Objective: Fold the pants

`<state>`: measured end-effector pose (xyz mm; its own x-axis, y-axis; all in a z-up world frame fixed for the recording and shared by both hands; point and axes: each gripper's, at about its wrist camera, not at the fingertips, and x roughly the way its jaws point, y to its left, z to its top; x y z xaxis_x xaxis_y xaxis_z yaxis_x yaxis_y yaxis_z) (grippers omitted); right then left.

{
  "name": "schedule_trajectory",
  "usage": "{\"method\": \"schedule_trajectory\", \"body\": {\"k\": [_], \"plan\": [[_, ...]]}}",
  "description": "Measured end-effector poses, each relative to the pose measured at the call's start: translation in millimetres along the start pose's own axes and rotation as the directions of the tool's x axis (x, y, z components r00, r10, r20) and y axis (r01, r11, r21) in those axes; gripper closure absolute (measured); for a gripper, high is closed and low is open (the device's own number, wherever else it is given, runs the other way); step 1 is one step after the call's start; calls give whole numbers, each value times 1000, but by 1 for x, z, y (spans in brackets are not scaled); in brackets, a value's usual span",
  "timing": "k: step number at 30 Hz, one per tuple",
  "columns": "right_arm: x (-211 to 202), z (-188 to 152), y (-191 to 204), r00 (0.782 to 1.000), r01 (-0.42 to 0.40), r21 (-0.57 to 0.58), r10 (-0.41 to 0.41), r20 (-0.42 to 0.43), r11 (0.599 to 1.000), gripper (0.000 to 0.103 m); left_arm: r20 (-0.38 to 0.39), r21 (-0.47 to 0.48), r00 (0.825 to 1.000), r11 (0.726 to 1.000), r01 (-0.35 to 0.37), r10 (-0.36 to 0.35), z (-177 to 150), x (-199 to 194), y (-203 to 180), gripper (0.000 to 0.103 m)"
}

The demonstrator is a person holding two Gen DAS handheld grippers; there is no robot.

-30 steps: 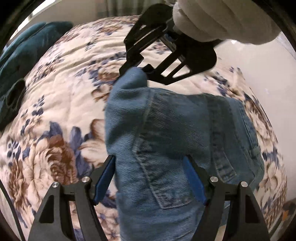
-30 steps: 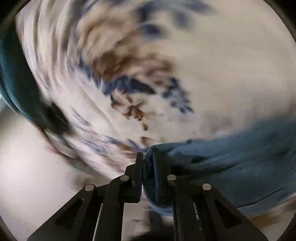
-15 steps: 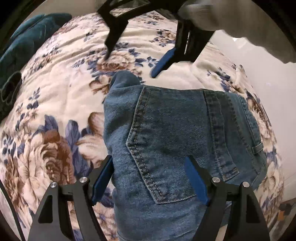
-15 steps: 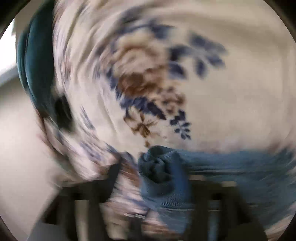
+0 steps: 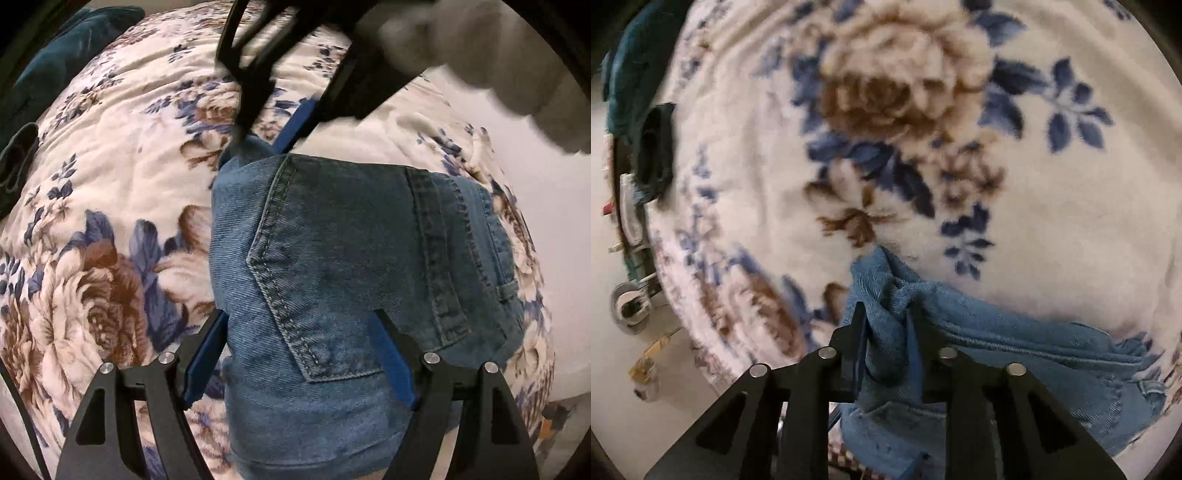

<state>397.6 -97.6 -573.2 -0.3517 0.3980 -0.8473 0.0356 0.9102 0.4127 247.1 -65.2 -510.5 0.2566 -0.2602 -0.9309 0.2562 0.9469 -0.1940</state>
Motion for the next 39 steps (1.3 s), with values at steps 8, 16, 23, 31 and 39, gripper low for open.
{"method": "schedule_trajectory", "body": {"k": [8, 16, 23, 31, 39], "plan": [[-145, -89, -77, 945, 197, 89, -213, 248, 976, 29, 8, -136, 996, 986, 93, -93, 27, -37, 50, 26], [-131, -165, -209, 923, 66, 409, -212, 323, 910, 23, -135, -307, 961, 933, 190, -240, 113, 16, 92, 27], [-84, -173, -262, 936, -161, 387, 16, 351, 908, 24, -384, -347, 891, 932, 102, -241, 121, 100, 80, 44], [-104, -180, -247, 911, -158, 298, 23, 411, 941, 86, -357, -188, 933, 982, -19, -50, 141, 90, 72, 74], [-96, -155, -269, 928, -159, 316, 32, 372, 935, 94, -313, -375, 939, 927, 17, -144, 141, 93, 97, 68]]}}
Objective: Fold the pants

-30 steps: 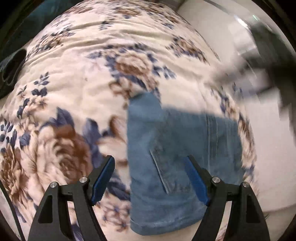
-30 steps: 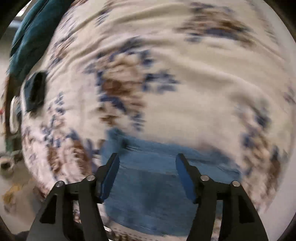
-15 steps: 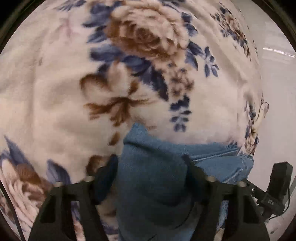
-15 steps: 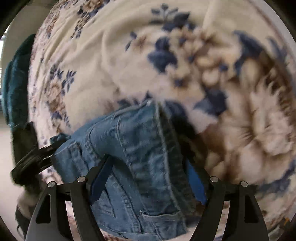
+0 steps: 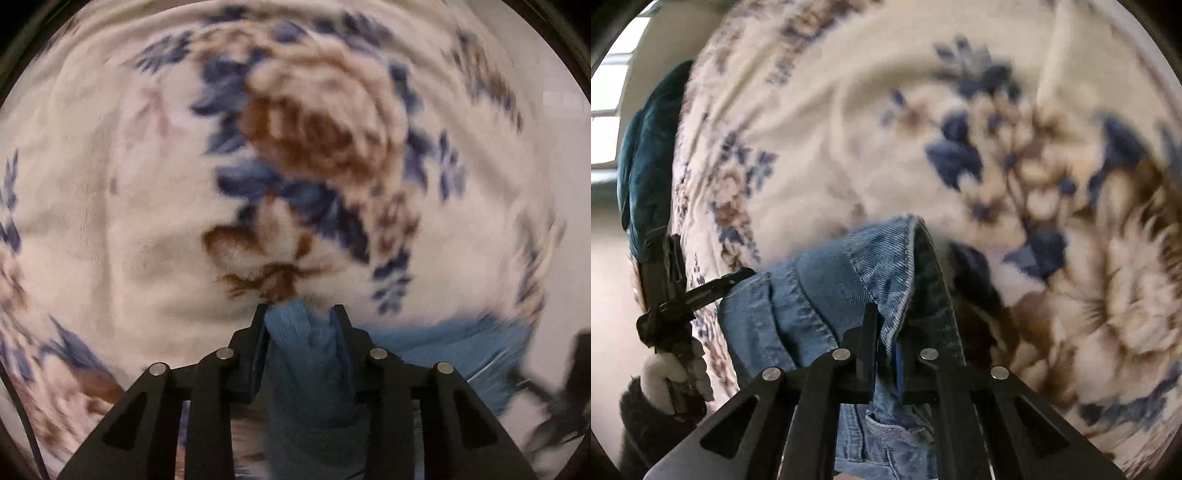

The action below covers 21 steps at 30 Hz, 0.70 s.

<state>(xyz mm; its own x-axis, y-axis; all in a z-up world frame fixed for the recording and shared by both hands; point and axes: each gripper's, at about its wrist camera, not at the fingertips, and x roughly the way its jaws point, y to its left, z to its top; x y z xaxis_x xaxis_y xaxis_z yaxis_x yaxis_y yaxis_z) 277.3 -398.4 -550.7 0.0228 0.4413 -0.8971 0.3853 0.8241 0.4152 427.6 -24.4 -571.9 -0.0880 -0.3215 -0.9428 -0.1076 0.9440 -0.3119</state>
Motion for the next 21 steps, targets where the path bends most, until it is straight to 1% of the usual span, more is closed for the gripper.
{"method": "schedule_trajectory", "body": {"k": [1, 2, 3, 4, 5, 6, 7, 8, 9, 10, 11, 12, 13, 14, 15, 16, 17, 18, 19, 20, 21], "plan": [[1, 2, 3, 1000, 24, -31, -24, -2, 999, 92, 14, -43, 999, 998, 45, -45, 2, -8, 9, 63], [-1, 2, 5, 999, 31, -50, -31, -10, 998, 90, 40, -97, 994, 989, 109, -105, 4, -20, 17, 53], [-5, 1, 4, 1000, 8, -48, -9, -18, 999, 86, 93, -146, 980, 972, 187, -174, 3, -40, 27, 46], [-9, 0, 2, 1000, -18, -41, 17, -26, 999, 77, 122, -157, 973, 964, 215, -197, 0, -52, 31, 31], [-18, -5, -3, 998, -56, -21, 56, -31, 998, 50, 157, -160, 966, 959, 232, -208, -3, -67, 34, 25], [-24, -9, -6, 997, -71, -7, 71, -23, 997, 32, 189, -143, 958, 959, 246, -217, -11, -83, 34, 23], [-33, -16, -10, 996, -92, 4, 92, -2, 996, 14, 202, -120, 954, 961, 249, -222, -18, -92, 33, 20], [-42, -26, -15, 994, -109, 18, 108, 21, 994, 15, 208, -91, 956, 969, 229, -207, -29, -99, 29, 20], [-47, -34, -19, 994, -111, 32, 110, 26, 993, 15, 203, -71, 961, 976, 204, -186, -38, -101, 25, 20], [-49, -45, -24, 993, -115, 49, 114, 21, 992, 15, 184, -33, 968, 983, 179, -170, -54, -98, 18, 20], [-49, -55, -28, 994, -111, 65, 110, 22, 992, 15, 177, -12, 973, 988, 154, -150, -61, -96, 18, 20], [-49, -63, -31, 995, -100, 80, 98, 23, 992, 15, 173, 24, 980, 995, 94, -97, -78, -89, 12, 20], [-45, -73, -37, 996, -88, 97, 88, 11, 991, 15, 164, 42, 983, 996, 74, -80, -85, -82, 5, 20], [-41, -79, -40, 995, -95, 110, 96, -7, 989, 15, 138, 68, 989, 996, 51, -60, -93, -69, 1, 20], [-30, -88, -46, 991, -125, 134, 131, -35, 983, 16, 107, 87, 994, 996, 18, -28, -107, -53, -3, 20], [-20, -94, -50, 985, -156, 160, 165, -49, 975, 25, 93, 98, 995, 995, 11, -20, -112, -46, -3, 20], [-13, -100, -53, 978, -188, 182, 201, -56, 965, 46, 72, 111, 997, 994, 4, -12, -120, -36, -6, 20], [-5, -107, -56, 975, -193, 208, 210, -65, 959, 54, 62, 119, 998, 993, -19, 11, -129, -26, -6, 20], [-3, -113, -59, 976, -197, 230, 214, -51, 953, 56, 67, 120, 998, 993, -21, 13, -134, -26, -4, 20], [-4, -117, -59, 973, -211, 235, 227, -41, 949, 63, 66, 122, 998, 992, -18, 10, -137, -24, -4, 19], [-8, -122, -58, 972, -221, 241, 234, -25, 945, 64, 65, 116, 998, 993, -16, 8, -139, -24, -2, 19]]}}
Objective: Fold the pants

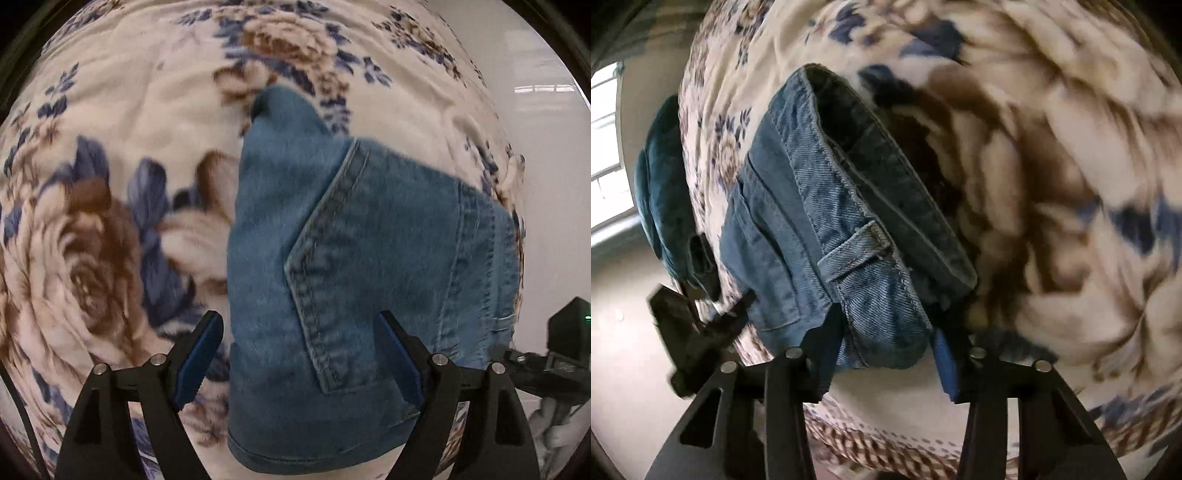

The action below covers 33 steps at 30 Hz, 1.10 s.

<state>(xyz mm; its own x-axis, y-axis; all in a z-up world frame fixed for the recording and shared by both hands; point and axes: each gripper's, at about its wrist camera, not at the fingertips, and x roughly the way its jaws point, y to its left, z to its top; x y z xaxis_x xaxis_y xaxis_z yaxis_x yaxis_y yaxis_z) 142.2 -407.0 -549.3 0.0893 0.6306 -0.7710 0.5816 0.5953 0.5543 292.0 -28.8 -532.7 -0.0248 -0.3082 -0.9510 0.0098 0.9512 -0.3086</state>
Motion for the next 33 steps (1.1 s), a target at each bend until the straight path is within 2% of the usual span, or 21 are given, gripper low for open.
{"method": "schedule_trajectory", "body": {"k": [2, 5, 7, 9, 10, 11, 13, 14, 16, 17, 19, 20, 21, 22, 23, 26, 27, 28, 30, 32, 33], "plan": [[-16, -13, 10, 999, -33, -13, 33, 37, 999, 70, 3, -7, 1000, 1000, 6, -6, -3, -3, 3, 19], [-32, -32, 25, 998, -28, -60, 31, 63, 998, 70, 10, 19, 1000, 1000, -11, 11, -7, -9, 1, 18], [-26, -39, 22, 999, 16, -78, -13, 36, 997, 70, 9, 41, 999, 999, -32, 32, -7, -9, 2, 18], [-6, -35, -3, 996, 93, -25, -92, 21, 995, 70, -6, 43, 999, 999, -33, 33, -7, -3, 6, 16], [6, -31, -11, 994, 109, -20, -109, 2, 994, 63, -12, 35, 999, 999, -34, 34, -6, 0, 7, 16], [18, -27, -19, 991, 128, -20, -129, -22, 992, 48, -16, 25, 999, 999, -31, 31, -7, 0, 8, 16], [21, -23, -30, 989, 147, 17, -147, -18, 989, 25, -10, 14, 1000, 1000, -21, 21, -9, -8, 11, 16], [16, -25, -33, 993, 117, 33, -117, 0, 993, 23, -1, 8, 1000, 1000, -18, 18, -14, -15, 13, 16], [-1, -35, -38, 997, 56, 56, -58, 52, 997, 21, 80, -25, 997, 1000, 0, 2, -28, -36, 21, 18], [-8, -41, -40, 996, 37, 63, -42, 82, 997, 19, 141, -61, 989, 996, 63, -54, -41, -51, 26, 18], [-21, -58, -48, 983, -23, 62, 12, 181, 998, 16, 195, -127, 971, 978, 166, -140, -61, -64, 37, 18], [-24, -67, -51, 972, -56, 47, 44, 231, 997, 13, 202, -163, 960, 960, 229, -195, -72, -65, 41, 18], [-22, -73, -52, 965, -86, 30, 76, 252, 996, 13, 201, -212, 940, 925, 316, -275, -88, -60, 48, 18], [-14, -80, -53, 959, -132, 7, 126, 253, 991, 12, 201, -243, 930, 904, 353, -309, -96, -54, 49, 18], [-5, -85, -52, 957, -169, -10, 167, 237, 986, 12, 207, -289, 910, 866, 408, -360, -109, -42, 53, 18], [31, -89, -51, 941, -268, -28, 268, 205, 963, 12, 248, -350, 884, 814, 463, -397, -124, -16, 52, 18], [43, -89, -51, 936, -295, -23, 294, 193, 955, 12, 258, -379, 874, 789, 484, -412, -127, -5, 52, 18], [55, -90, -53, 935, -305, -6, 301, 186, 952, 12, 266, -411, 856, 751, 517, -444, -130, 6, 52, 18], [79, -87, -55, 926, -338, 35, 325, 194, 940, 8, 281, -462, 831, 692, 555, -480, -134, 20, 55, 18], [82, -86, -61, 901, -388, 76, 361, 240, 918, 4, 298, -481, 818, 663, 573, -492, -139, 28, 56, 18], [83, -85, -65, 876, -441, 95, 405, 262, 893, 3, 303, -488, 817, 656, 576, -491, -141, 32, 58, 18]]}}
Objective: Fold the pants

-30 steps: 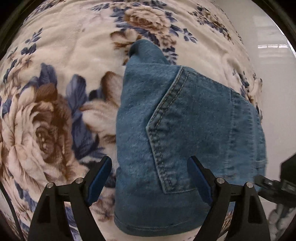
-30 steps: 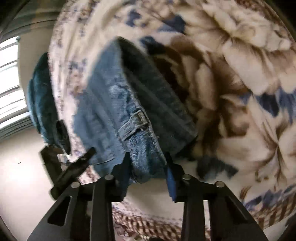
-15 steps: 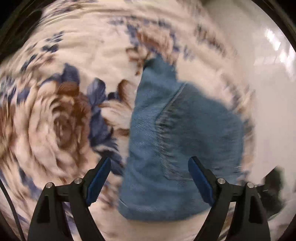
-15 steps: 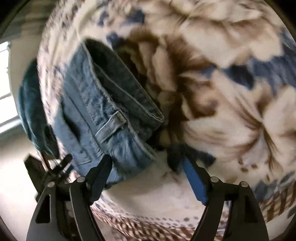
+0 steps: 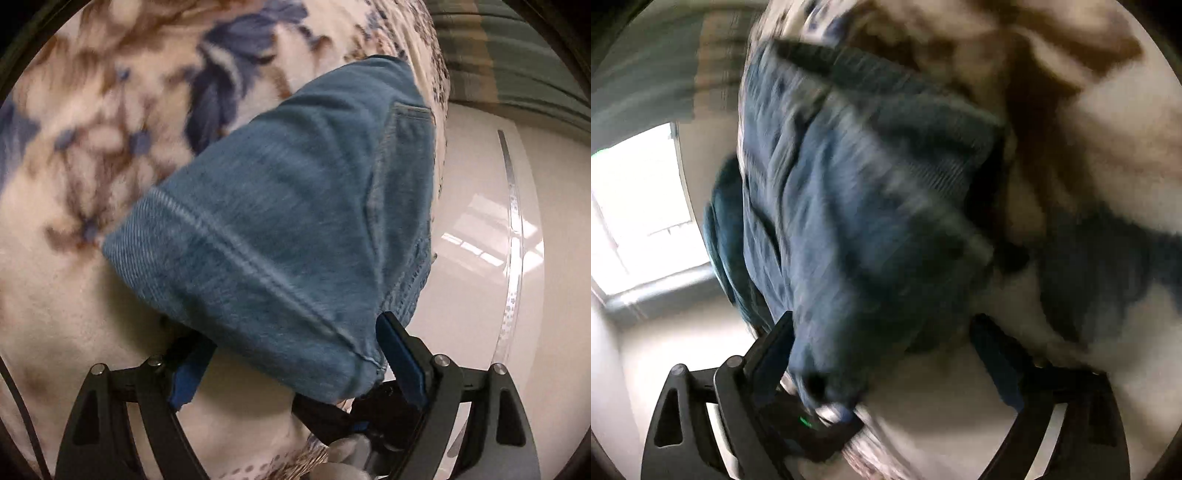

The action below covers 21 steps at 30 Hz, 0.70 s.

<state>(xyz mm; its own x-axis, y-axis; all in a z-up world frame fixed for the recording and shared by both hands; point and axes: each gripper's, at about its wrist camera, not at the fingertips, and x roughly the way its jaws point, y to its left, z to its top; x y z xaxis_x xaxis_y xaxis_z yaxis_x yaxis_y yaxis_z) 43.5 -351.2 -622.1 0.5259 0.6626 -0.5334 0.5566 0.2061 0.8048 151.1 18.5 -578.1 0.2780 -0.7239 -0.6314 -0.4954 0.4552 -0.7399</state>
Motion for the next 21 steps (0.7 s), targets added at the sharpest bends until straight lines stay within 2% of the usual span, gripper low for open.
{"method": "schedule_trajectory", "body": {"k": [3, 5, 8, 11, 13, 15, 18, 21], "plan": [[6, 8, -5, 991, -135, 87, 134, 17, 987, 3, 16, -49, 999, 998, 30, -29, 1, 4, 11, 18], [19, 13, -3, 979, -201, 134, 204, -7, 970, 3, 29, -62, 998, 997, 50, -49, 4, 7, 13, 16], [34, 16, -1, 966, -252, 171, 259, -21, 952, 3, 55, -39, 997, 997, 60, -58, 11, 13, 6, 13], [31, 15, -14, 924, -366, 276, 382, -4, 889, 3, 74, -57, 995, 995, 78, -74, 13, 22, -7, 11], [28, 11, -13, 908, -401, 308, 420, 6, 863, 4, 92, -79, 990, 991, 111, -104, 15, 18, -13, 11], [30, 7, -5, 901, -414, 333, 433, 20, 847, 4, 94, -97, 990, 989, 114, -105, 10, 11, -16, 11], [31, 5, 15, 913, -387, 338, 408, 9, 858, 4, 109, -108, 987, 985, 134, -122, -8, -9, -17, 11], [28, 8, 36, 929, -341, 297, 367, -37, 892, 4, 124, -123, 983, 981, 151, -136, -14, -13, -9, 9]]}}
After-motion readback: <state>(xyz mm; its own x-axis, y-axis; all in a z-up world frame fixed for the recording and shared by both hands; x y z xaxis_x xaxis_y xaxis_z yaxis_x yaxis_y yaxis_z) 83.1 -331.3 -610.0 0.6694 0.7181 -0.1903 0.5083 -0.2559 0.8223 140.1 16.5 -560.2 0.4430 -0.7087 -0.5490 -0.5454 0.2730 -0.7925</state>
